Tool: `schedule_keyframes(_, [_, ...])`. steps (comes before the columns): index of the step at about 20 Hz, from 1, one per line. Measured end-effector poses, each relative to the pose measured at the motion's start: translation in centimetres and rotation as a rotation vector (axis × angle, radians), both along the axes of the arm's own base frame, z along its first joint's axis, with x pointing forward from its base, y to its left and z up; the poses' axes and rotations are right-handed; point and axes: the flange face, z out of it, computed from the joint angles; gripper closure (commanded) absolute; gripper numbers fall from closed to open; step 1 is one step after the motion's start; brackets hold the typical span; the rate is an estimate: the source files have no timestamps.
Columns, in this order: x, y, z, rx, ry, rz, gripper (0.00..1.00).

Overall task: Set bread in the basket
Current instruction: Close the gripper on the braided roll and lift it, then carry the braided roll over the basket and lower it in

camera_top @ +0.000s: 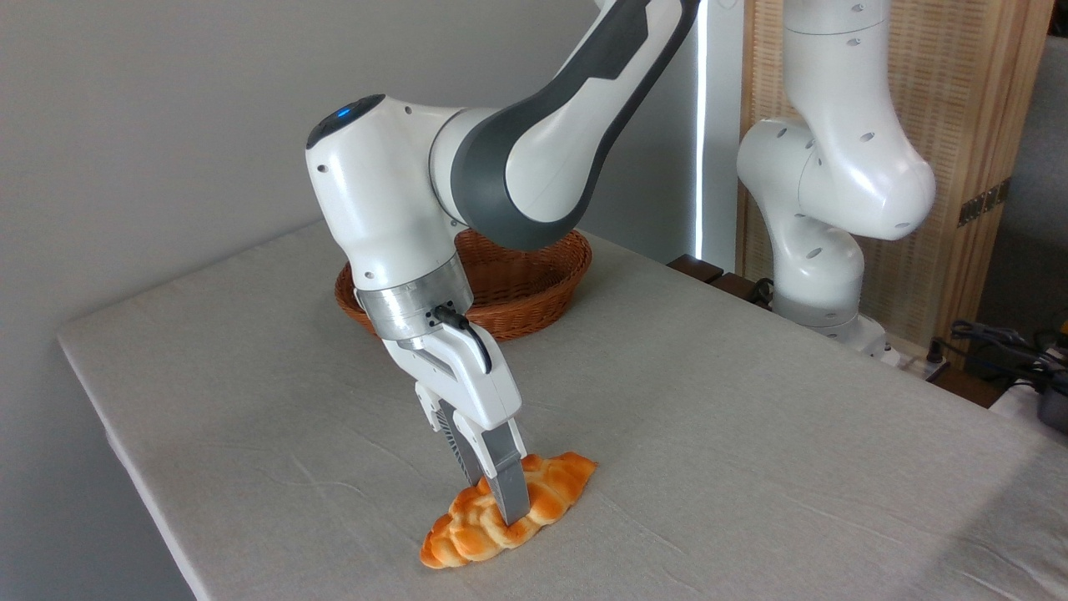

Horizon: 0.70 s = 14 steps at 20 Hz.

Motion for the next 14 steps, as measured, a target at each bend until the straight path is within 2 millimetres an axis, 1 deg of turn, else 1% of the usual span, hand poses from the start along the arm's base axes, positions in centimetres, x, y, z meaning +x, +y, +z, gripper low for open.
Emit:
schedule_keyframes(11, [0.0, -0.1, 0.2, 0.0, 0.0, -0.001, 0.67])
schedule_keyframes(12, [0.1, -0.3, 0.8, -0.001, 0.006, 0.003, 0.67])
schedule_keyframes(13, [0.1, -0.6, 1.8, -0.005, 0.021, 0.009, 0.67])
schedule_keyframes(14, [0.1, -1.3, 3.4, -0.008, 0.043, 0.015, 0.66])
